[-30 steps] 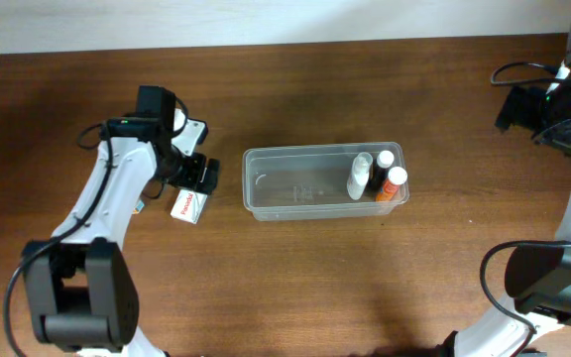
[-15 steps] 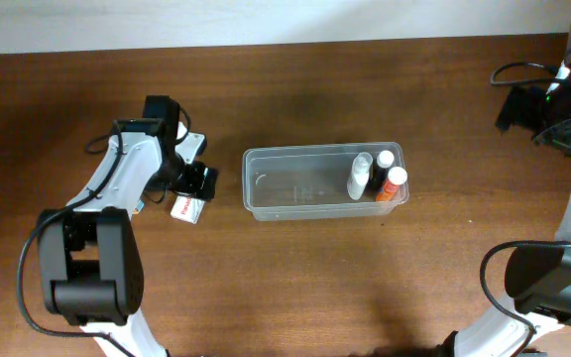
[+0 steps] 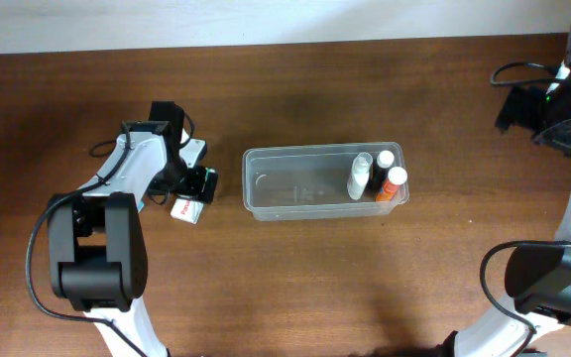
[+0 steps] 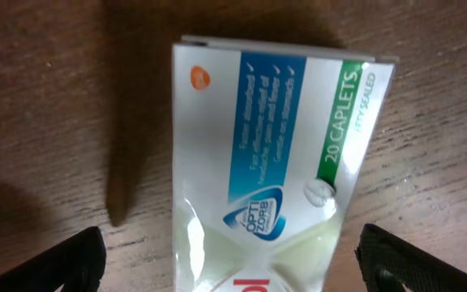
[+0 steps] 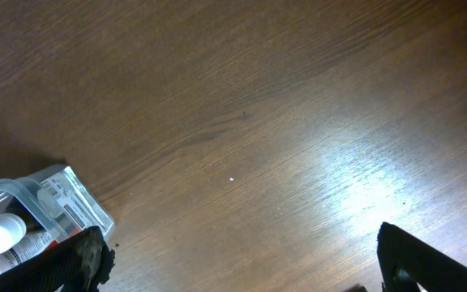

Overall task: Pack container
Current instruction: 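Lower the left gripper and close it on the Panadol box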

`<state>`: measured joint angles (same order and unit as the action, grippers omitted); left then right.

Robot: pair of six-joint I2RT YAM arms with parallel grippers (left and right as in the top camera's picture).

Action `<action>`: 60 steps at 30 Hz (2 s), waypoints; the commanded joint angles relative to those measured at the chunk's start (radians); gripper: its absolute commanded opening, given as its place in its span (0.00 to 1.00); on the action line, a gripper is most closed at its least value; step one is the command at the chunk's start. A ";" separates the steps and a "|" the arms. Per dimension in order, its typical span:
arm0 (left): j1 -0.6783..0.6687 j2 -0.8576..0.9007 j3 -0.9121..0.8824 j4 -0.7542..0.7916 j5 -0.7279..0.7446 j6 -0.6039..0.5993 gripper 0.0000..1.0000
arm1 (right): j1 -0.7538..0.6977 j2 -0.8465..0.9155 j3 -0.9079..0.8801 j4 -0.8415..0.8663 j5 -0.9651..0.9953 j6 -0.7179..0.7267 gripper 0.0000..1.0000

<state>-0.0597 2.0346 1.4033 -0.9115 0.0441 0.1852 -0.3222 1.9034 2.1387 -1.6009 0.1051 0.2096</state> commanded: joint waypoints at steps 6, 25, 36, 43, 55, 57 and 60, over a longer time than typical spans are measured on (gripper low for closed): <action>0.003 0.013 0.019 0.013 -0.016 -0.013 0.99 | 0.000 0.006 -0.005 0.001 0.012 0.009 0.98; -0.006 0.013 0.005 0.016 -0.067 -0.013 0.99 | 0.000 0.006 -0.005 0.001 0.012 0.009 0.98; -0.019 0.013 -0.011 0.021 -0.066 -0.013 0.99 | 0.000 0.006 -0.005 0.001 0.012 0.009 0.98; -0.019 0.013 -0.011 0.021 -0.066 -0.013 0.99 | 0.000 0.006 -0.005 0.001 0.012 0.009 0.98; -0.019 0.013 -0.014 0.021 -0.066 -0.013 0.99 | 0.000 0.006 -0.005 0.001 0.012 0.009 0.98; -0.019 0.015 -0.016 0.021 -0.066 -0.013 0.99 | 0.000 0.006 -0.005 0.001 0.012 0.009 0.98; -0.019 0.015 -0.028 0.022 -0.066 -0.013 0.99 | 0.000 0.006 -0.005 0.001 0.012 0.009 0.98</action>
<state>-0.0784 2.0369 1.4002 -0.8917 -0.0158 0.1848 -0.3222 1.9034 2.1387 -1.6009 0.1051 0.2096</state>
